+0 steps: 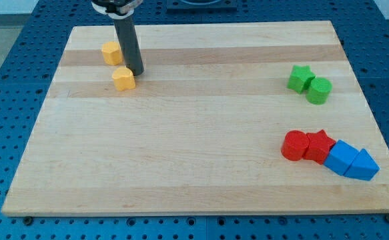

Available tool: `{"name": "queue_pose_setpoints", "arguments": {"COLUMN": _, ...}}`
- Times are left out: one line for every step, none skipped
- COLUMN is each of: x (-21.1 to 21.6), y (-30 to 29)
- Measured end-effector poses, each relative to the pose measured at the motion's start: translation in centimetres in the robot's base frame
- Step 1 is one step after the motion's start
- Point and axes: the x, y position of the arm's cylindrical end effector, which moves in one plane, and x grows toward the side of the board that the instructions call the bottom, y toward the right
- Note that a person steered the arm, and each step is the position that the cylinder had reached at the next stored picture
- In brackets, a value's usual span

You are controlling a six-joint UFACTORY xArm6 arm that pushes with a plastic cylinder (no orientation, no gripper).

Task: Move the yellow hexagon to the top center of the board

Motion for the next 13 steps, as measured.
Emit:
{"name": "queue_pose_setpoints", "arguments": {"x": 0.0, "y": -4.2}}
{"name": "queue_pose_setpoints", "arguments": {"x": 0.0, "y": -7.8}}
{"name": "queue_pose_setpoints", "arguments": {"x": 0.0, "y": -8.9}}
{"name": "queue_pose_setpoints", "arguments": {"x": -3.8, "y": -8.9}}
{"name": "queue_pose_setpoints", "arguments": {"x": -3.8, "y": -8.9}}
{"name": "queue_pose_setpoints", "arguments": {"x": -3.7, "y": -6.9}}
{"name": "queue_pose_setpoints", "arguments": {"x": -3.7, "y": -2.8}}
{"name": "queue_pose_setpoints", "arguments": {"x": -3.7, "y": 1.4}}
{"name": "queue_pose_setpoints", "arguments": {"x": -3.7, "y": 4.9}}
{"name": "queue_pose_setpoints", "arguments": {"x": -3.7, "y": 5.1}}
{"name": "queue_pose_setpoints", "arguments": {"x": -3.7, "y": 4.1}}
{"name": "queue_pose_setpoints", "arguments": {"x": -3.6, "y": 2.4}}
{"name": "queue_pose_setpoints", "arguments": {"x": -2.7, "y": 0.6}}
